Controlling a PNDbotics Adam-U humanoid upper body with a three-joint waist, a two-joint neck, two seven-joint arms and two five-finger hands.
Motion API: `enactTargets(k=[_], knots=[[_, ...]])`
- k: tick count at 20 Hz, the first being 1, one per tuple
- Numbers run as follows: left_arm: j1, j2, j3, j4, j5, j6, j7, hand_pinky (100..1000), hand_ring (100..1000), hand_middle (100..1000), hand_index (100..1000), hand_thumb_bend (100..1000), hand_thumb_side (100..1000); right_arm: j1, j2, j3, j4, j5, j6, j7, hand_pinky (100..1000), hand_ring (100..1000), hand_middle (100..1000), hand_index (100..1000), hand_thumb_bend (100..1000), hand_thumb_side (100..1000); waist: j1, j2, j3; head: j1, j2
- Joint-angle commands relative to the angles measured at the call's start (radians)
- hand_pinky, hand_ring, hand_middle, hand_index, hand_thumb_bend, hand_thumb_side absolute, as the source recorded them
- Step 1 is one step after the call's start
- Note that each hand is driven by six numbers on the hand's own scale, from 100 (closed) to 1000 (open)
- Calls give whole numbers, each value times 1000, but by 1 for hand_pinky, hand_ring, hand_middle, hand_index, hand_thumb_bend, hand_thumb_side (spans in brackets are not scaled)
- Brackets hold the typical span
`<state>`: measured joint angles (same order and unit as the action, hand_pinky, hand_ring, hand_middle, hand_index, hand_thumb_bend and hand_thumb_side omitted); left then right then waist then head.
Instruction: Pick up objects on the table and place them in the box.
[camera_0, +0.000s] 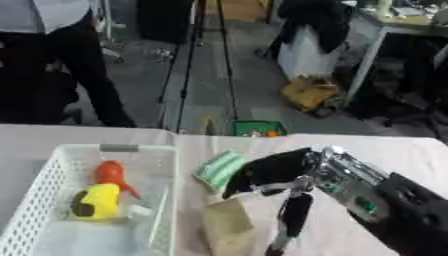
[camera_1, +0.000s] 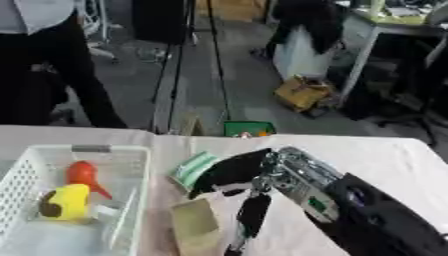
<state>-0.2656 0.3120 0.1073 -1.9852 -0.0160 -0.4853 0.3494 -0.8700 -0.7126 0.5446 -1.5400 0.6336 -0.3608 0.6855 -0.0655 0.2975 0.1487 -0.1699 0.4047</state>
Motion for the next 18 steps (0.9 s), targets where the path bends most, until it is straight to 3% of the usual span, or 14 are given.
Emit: enactTargets(k=[1,4,10,18], knots=[[5,10,14,-15,-17,-3,14,948,935,1000,933,100,1000,-5,-41,-4,-65,-18,25,-4,1000,988,919,999,867,714,8,-26,-6,17,20],[5,9,13,-15,-21,-1,18,948,936,1000,933,100,1000,-3,-39,-2,-79,-22,45,-6,1000,987,914,995,864,721,9,-26,-8,13,20],[3,-2,7,-15,-20,5,16,949,935,1000,933,100,1000,-9,-20,-8,-68,43,155,-109,992,982,903,983,844,775,11,-26,-3,-9,13],[-1,-10,3,-15,-15,10,9,950,935,1000,930,100,1000,-16,1,-8,-21,91,175,-160,990,984,901,981,844,785,12,-22,-1,-32,-2]])
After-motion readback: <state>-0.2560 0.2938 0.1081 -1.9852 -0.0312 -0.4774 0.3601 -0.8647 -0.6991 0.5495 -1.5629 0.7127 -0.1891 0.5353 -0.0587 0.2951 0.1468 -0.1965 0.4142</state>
